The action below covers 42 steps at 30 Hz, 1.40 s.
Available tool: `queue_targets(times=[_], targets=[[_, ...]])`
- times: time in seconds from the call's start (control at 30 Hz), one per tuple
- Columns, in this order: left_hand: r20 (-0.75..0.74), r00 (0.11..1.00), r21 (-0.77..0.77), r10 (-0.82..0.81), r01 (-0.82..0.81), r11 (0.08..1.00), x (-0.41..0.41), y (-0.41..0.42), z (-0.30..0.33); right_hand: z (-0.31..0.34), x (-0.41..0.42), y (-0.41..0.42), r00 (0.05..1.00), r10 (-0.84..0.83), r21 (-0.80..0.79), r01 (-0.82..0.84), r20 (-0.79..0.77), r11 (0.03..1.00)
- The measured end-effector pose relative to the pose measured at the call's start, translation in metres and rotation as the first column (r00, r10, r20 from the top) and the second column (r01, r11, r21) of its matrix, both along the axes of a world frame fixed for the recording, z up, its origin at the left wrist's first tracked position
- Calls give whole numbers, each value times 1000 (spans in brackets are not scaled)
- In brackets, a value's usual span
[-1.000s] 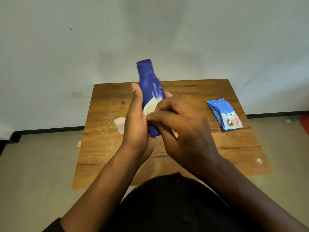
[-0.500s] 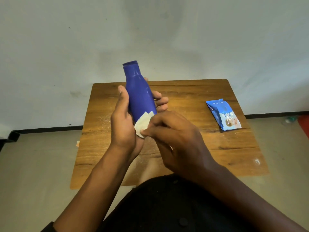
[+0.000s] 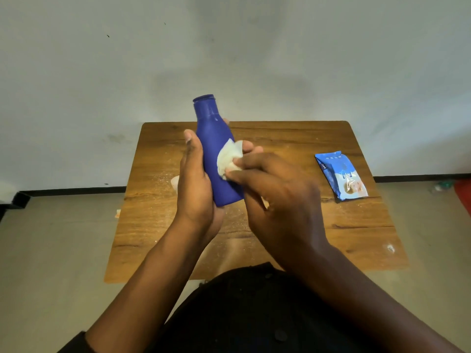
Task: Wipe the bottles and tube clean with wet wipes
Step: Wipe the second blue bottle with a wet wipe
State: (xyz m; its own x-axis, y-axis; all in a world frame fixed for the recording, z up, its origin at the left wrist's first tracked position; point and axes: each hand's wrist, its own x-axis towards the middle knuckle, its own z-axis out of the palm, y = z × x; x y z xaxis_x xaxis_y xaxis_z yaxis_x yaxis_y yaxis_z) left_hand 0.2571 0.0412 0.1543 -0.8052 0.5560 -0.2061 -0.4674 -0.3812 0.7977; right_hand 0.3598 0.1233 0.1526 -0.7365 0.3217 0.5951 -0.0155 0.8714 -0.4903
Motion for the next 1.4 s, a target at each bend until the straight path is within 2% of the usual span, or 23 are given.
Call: queue_targets(times=[0.17, 0.4, 0.57, 0.63, 0.73, 0.87, 1.03, 1.13, 1.23, 1.3, 1.4], targets=[[154, 984, 52, 86, -95, 994, -9, 2, 1, -9, 9, 3, 998, 63, -49, -61, 32, 997], [227, 974, 6, 8, -9, 1000, -3, 8, 1, 3, -10, 15, 1000, 1, -81, -3, -23, 997], [300, 953, 24, 51, -61, 998, -11, 5, -2, -3, -4, 3, 965, 241, 22, -244, 102, 970], [291, 956, 33, 46, -59, 998, -12, 4, -4, -5, -4, 7, 957, 258, 22, -263, 131, 965], [215, 977, 25, -18, 13, 1000, -10, 4, -4, -1, -7, 15, 984, 163, -13, -162, 76, 987], [-15, 993, -112, -116, 114, 987, 4, 7, -9, 12, -15, 27, 999, 32, -105, -32, 2, 994], [-193, 957, -235, -215, 168, 957, 14, 9, -10, 31, -25, 47, 993, -98, -57, 95, -66, 994], [-249, 960, -261, -131, 63, 963, 11, 8, -6, 25, -19, 35, 997, -41, -35, 38, -64, 999], [-266, 962, -262, -60, -13, 965, 7, 5, -7, 8, -6, 10, 997, 51, 18, -52, 53, 998], [-299, 952, -289, -68, -22, 957, 6, 5, -6, 1, -3, 4, 993, 61, 15, -62, 97, 998], [-380, 915, -343, -136, -3, 939, 5, 7, -8, 6, -7, 12, 999, -4, -49, 6, 35, 999]])
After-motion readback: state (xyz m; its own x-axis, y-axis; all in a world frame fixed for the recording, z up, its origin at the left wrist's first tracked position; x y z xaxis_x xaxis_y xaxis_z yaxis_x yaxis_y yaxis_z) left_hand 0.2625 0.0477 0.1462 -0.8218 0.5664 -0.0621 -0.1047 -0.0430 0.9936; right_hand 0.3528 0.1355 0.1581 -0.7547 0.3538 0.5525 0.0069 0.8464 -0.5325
